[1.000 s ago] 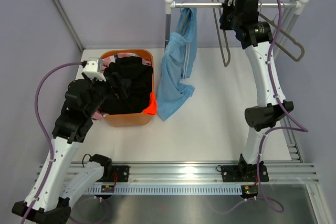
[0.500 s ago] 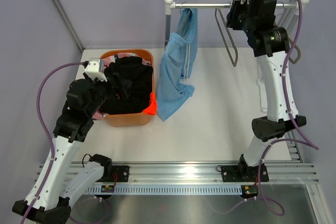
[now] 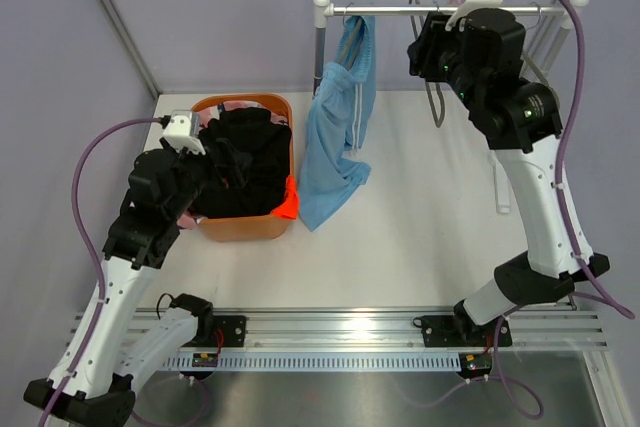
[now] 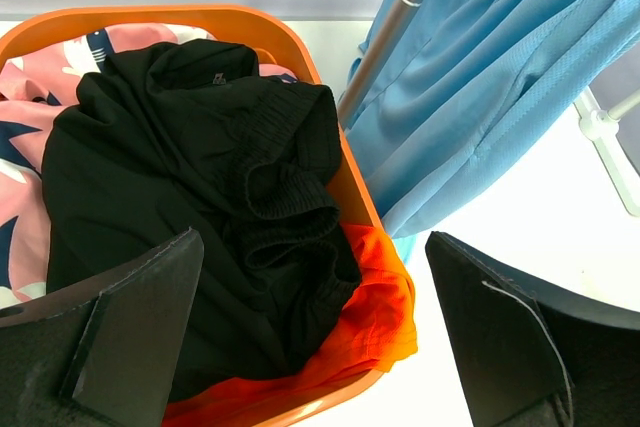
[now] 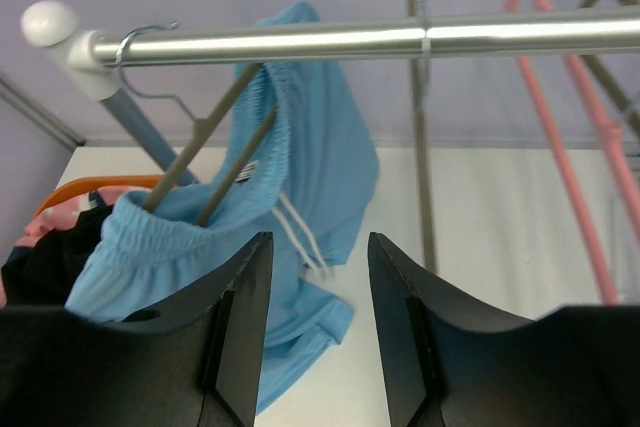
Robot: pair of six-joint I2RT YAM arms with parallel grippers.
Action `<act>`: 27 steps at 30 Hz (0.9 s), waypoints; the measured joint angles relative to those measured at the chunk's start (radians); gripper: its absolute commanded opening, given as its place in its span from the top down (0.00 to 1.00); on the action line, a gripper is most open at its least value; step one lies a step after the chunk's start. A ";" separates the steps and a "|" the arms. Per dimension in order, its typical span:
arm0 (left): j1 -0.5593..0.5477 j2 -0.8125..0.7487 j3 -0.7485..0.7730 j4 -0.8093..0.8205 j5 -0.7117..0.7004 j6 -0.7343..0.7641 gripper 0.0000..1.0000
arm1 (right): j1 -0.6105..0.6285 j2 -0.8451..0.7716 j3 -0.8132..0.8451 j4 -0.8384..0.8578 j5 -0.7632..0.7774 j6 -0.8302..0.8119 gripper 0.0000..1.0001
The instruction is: Remove the shorts from the hanger
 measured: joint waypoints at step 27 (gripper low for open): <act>0.000 0.012 -0.002 0.003 0.011 0.000 0.01 | 0.174 0.350 0.060 0.279 0.198 0.160 0.44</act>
